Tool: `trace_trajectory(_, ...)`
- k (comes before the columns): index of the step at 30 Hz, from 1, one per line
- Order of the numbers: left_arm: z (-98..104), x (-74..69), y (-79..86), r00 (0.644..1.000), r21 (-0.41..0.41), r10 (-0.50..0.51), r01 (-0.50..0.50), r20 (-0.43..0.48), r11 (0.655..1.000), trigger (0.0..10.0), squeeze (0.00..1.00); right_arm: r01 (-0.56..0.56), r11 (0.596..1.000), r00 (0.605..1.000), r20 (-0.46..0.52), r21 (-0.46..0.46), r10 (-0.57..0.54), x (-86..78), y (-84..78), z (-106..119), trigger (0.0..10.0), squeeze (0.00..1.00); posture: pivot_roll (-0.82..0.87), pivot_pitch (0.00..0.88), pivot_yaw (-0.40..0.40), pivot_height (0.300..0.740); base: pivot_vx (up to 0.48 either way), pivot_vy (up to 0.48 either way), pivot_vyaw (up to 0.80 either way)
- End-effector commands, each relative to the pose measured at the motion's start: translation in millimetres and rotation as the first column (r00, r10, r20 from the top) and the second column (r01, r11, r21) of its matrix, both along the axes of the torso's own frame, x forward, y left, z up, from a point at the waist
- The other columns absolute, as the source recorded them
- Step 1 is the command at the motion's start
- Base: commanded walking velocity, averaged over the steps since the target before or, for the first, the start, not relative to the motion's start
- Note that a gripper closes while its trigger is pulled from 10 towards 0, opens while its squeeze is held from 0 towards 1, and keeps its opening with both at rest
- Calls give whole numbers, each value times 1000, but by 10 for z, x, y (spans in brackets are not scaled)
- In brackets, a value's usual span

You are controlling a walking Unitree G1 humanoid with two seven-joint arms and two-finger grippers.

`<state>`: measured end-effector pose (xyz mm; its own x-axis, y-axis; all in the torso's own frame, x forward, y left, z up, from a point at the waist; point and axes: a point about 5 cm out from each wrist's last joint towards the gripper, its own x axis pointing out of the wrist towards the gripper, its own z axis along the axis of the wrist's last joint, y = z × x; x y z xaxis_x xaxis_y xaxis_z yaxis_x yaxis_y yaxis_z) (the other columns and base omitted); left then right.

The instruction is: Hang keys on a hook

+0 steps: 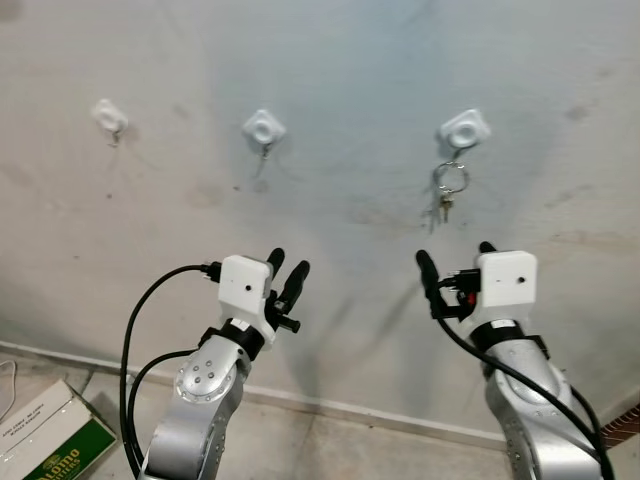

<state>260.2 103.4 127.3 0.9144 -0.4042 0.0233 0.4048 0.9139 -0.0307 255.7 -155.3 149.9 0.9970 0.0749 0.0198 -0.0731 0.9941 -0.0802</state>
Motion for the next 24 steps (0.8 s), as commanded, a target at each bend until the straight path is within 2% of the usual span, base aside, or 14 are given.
trace_trajectory(1, 6, 19, 8, 1000, 2, 9, -9, -5, 1000, 10000, 0, -15, 1000, 1000, 0, 7, 15, 8, 16, 21, 10000, 0, -80, 0, 88, 740, 0, 435, 0)
trace_trajectory(13, 0, 26, -3, 1000, 8, 6, -6, -8, 1000, 10000, 0, -26, 1000, 1000, -8, -1, 26, 21, 41, 26, 10000, 0, -79, 0, 86, 740, 0, 434, 0)
trace_trajectory(24, -39, 38, -50, 1000, 41, -16, 17, -13, 999, 10000, 0, -30, 999, 999, -18, 18, 30, 52, 61, 5, 10000, 0, -83, 0, 91, 740, 0, 0, 0)
